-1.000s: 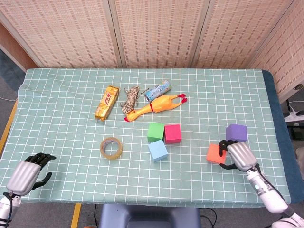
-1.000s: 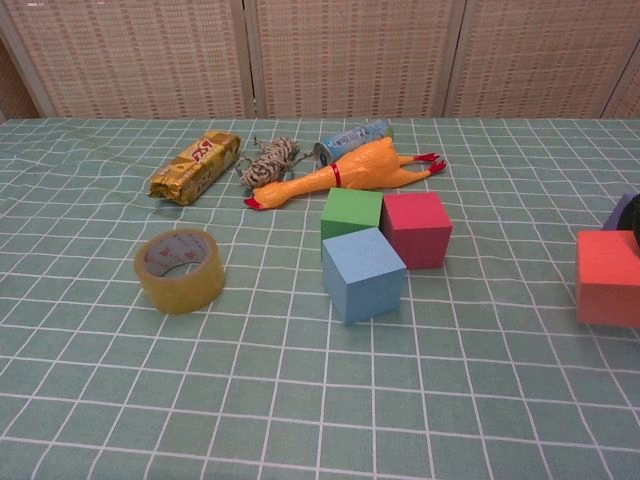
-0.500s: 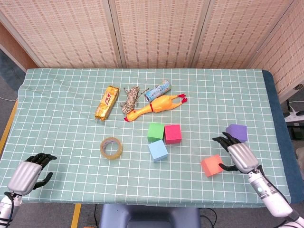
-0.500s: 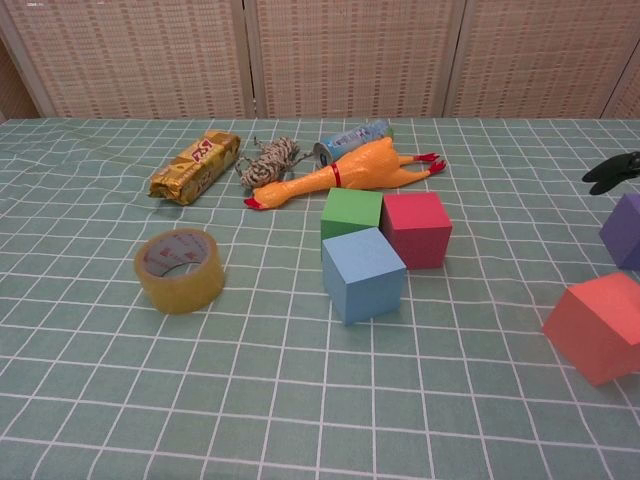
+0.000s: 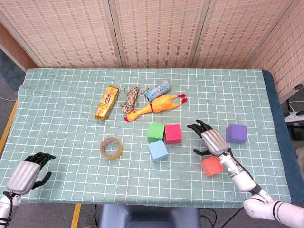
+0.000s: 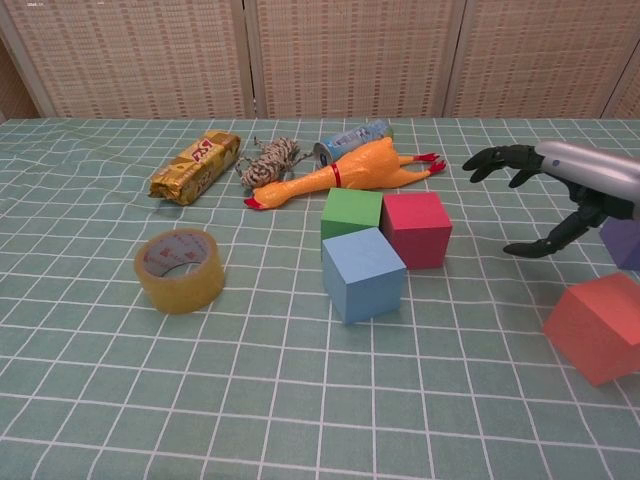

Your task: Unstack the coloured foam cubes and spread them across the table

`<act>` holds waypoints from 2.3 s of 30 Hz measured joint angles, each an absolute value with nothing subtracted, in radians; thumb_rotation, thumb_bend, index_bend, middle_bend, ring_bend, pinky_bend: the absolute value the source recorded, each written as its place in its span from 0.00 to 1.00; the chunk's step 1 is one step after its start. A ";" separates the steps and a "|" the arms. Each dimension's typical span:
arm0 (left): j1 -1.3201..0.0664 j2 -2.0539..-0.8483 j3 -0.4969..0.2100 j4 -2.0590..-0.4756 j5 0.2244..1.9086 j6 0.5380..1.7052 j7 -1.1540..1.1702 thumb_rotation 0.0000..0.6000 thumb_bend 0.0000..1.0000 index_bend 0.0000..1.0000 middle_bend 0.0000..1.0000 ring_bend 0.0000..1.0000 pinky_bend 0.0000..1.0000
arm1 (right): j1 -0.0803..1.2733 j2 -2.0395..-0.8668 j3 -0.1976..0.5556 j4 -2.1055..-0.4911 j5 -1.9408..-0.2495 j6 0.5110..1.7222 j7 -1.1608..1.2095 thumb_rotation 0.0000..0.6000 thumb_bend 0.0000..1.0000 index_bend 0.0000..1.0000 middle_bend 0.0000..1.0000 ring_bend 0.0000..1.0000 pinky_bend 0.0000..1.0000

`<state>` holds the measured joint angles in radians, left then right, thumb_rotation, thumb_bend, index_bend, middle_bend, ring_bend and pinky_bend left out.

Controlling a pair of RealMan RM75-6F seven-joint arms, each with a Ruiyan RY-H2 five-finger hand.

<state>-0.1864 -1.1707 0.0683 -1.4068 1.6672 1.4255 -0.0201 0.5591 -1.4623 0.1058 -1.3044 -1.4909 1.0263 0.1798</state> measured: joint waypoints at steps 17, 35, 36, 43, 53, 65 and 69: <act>-0.185 -1.168 0.069 -1.411 1.672 1.433 -0.021 1.00 0.38 0.30 0.31 0.26 0.43 | 0.675 -1.592 0.169 -1.242 -1.415 0.946 0.094 1.00 0.12 0.21 0.15 0.00 0.20; -0.182 -1.165 0.069 -1.413 1.675 1.440 -0.025 1.00 0.38 0.30 0.31 0.26 0.43 | 0.734 -1.704 0.204 -1.136 -1.316 0.886 0.022 1.00 0.12 0.24 0.29 0.17 0.26; -0.182 -1.164 0.069 -1.412 1.675 1.440 -0.026 1.00 0.38 0.30 0.31 0.26 0.43 | 0.734 -1.709 0.204 -1.130 -1.315 0.890 0.018 1.00 0.12 0.25 0.32 0.20 0.27; -0.180 -1.164 0.067 -1.412 1.675 1.445 -0.028 1.00 0.38 0.30 0.31 0.26 0.43 | 0.726 -1.726 0.195 -1.100 -1.324 0.928 0.009 1.00 0.13 0.35 0.53 0.47 0.52; -0.182 -1.164 0.068 -1.413 1.674 1.439 -0.024 1.00 0.38 0.30 0.31 0.26 0.43 | 0.677 -1.712 0.172 -1.091 -1.396 1.085 0.022 1.00 0.23 0.40 0.58 0.53 0.58; -0.183 -1.169 0.067 -1.414 1.667 1.427 -0.011 1.00 0.38 0.30 0.31 0.26 0.43 | 0.624 -1.595 0.175 -1.106 -1.349 1.099 -0.072 1.00 0.23 0.38 0.52 0.41 0.50; -0.186 -1.171 0.068 -1.414 1.664 1.417 -0.009 1.00 0.38 0.30 0.31 0.26 0.43 | 0.628 -1.600 0.165 -1.029 -1.358 1.070 -0.018 1.00 0.20 0.28 0.28 0.07 0.26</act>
<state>-0.1864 -1.1708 0.0682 -1.4138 1.6638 1.4170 -0.0094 0.6278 -1.5996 0.1652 -1.0290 -1.3581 1.0703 -0.0179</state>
